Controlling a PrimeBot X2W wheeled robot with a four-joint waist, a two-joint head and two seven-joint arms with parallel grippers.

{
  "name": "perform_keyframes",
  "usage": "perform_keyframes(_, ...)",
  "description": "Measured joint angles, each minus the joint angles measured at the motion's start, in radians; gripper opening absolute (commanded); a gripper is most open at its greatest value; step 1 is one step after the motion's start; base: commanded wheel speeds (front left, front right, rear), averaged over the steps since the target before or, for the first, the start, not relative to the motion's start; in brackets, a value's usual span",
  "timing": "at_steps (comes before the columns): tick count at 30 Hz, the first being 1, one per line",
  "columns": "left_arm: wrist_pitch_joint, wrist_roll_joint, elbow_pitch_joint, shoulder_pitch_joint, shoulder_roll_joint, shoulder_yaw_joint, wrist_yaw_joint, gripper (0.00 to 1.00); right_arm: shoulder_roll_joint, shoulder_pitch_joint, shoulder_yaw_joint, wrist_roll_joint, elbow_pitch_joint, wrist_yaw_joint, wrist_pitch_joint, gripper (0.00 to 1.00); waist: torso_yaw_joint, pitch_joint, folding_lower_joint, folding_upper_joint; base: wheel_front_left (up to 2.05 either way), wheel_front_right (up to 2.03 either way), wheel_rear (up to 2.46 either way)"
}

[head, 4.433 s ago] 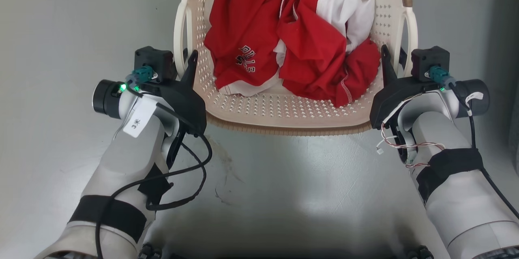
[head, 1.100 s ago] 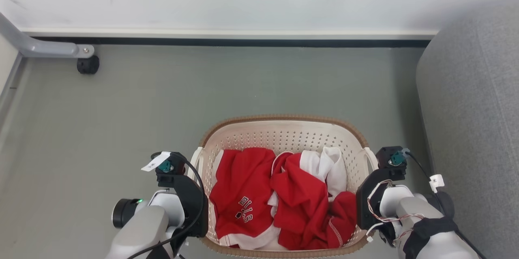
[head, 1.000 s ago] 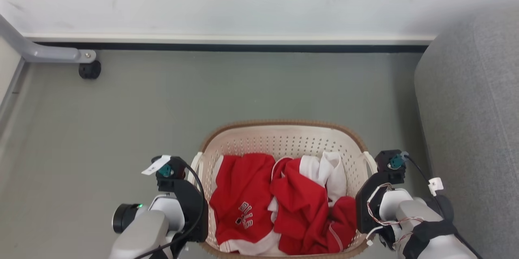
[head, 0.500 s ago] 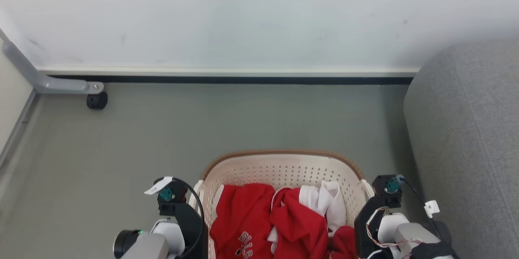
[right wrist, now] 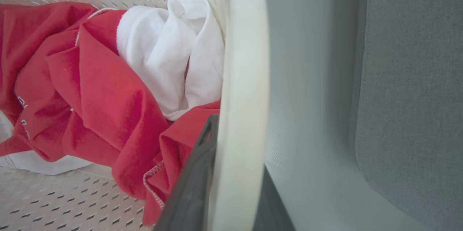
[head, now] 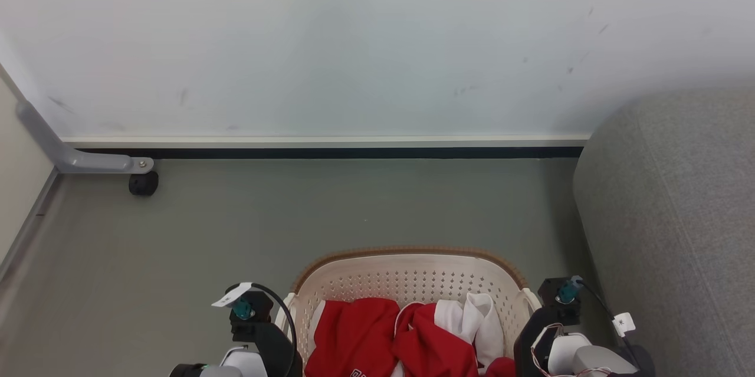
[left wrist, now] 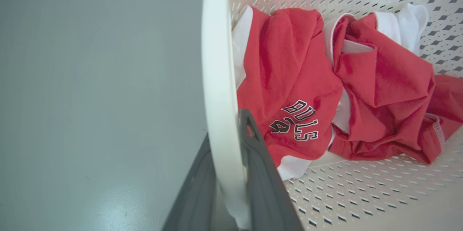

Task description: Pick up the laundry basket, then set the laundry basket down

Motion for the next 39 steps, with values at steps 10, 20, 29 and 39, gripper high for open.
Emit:
perform_keyframes(10,0.005,-0.020,0.001,0.007,0.001,-0.001,0.000,0.00,0.000,0.011,0.019,0.024,-0.001,-0.003,0.012,0.00,-0.006,-0.025,0.0001,0.0001,0.00,0.00,0.00)
perform_keyframes(20,0.007,-0.026,0.002,0.029,0.001,-0.001,0.000,0.00,0.000,0.022,0.034,0.037,0.002,-0.003,0.018,0.00,-0.016,-0.048,0.0001,0.0001,0.00,0.00,0.00)
perform_keyframes(29,0.015,-0.031,0.002,0.042,0.001,-0.007,0.000,0.00,0.001,0.030,0.043,0.044,0.010,-0.003,0.020,0.00,-0.020,-0.058,0.0001,0.0001,0.00,0.00,0.00)
perform_keyframes(39,0.018,-0.032,0.002,0.043,0.001,-0.011,0.000,0.00,0.001,0.030,0.057,0.057,0.011,-0.006,0.022,0.00,-0.019,-0.065,0.0001,0.0001,0.00,0.00,0.00)
